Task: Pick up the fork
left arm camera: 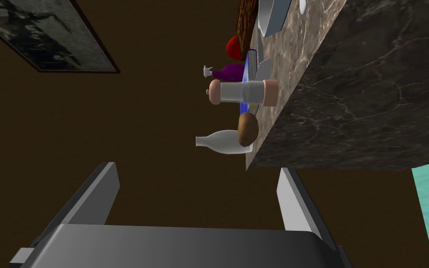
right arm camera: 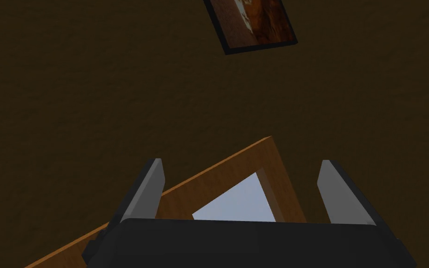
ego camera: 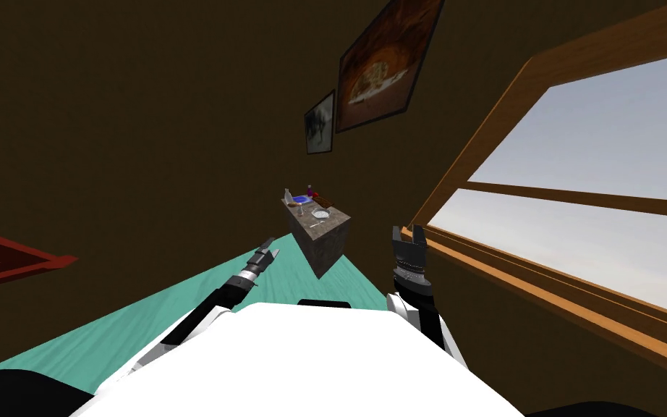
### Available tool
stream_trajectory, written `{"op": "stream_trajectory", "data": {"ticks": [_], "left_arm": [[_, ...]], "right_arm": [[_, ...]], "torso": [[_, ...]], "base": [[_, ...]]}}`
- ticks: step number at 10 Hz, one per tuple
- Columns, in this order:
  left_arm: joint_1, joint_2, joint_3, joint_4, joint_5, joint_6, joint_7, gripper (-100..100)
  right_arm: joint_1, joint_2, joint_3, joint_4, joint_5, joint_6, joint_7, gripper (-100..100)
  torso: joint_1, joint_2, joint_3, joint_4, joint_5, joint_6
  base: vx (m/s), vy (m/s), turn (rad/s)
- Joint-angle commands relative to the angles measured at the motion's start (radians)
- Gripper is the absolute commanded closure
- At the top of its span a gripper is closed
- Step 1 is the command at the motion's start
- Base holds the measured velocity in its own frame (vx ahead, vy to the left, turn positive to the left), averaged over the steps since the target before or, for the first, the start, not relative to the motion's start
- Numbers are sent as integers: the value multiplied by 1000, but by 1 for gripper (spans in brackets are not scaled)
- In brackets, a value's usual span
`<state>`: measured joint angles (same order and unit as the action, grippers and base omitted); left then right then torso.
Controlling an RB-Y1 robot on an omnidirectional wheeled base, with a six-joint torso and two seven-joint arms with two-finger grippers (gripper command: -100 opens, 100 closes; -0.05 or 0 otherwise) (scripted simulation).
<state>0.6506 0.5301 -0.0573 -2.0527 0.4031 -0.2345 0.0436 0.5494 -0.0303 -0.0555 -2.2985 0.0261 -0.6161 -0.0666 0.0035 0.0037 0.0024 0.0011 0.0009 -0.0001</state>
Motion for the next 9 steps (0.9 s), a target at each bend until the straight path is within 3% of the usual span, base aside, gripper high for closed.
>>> {"op": "stream_trajectory", "data": {"ticks": [1,2,3,4,5,6,7,8,9], "left_arm": [[24,50,6,31,50,50,16,-100],[24,73,6,31,54,52,16,-100],[34,104,6,73,95,94,28,-100],[34,127,6,73,101,96,28,-100],[44,161,7,116,143,141,41,-100],[44,182,7,116,149,141,41,-100],[52,226,7,163,194,176,56,-100],[52,236,7,163,198,188,56,-100],[59,281,8,197,243,231,71,-100]], "right_arm": [[0,0,0,0,0,0,0,0],[0,0,0,0,0,0,0,0],[0,0,0,0,0,0,0,0],[0,0,0,0,0,0,0,0],[0,0,0,0,0,0,0,0],[0,0,0,0,0,0,0,0],[0,0,0,0,0,0,0,0],[0,0,0,0,0,0,0,0],[0,0,0,0,0,0,0,0]], "torso": [[0,0,0,0,0,0],[0,0,0,0,0,0],[0,0,0,0,0,0],[0,0,0,0,0,0],[-1,-1,0,0,0,0],[-1,-1,-1,0,0,0],[-2,-2,-1,0,0,0],[-2,-1,-1,0,0,0],[-2,-2,-1,0,0,0]], "base": [[-70,41,-98],[-65,34,-59],[-71,33,-113],[-52,30,-65],[-49,21,-118],[-47,13,-69],[-51,1,-142],[-41,8,-93],[-38,-1,-168]]}}
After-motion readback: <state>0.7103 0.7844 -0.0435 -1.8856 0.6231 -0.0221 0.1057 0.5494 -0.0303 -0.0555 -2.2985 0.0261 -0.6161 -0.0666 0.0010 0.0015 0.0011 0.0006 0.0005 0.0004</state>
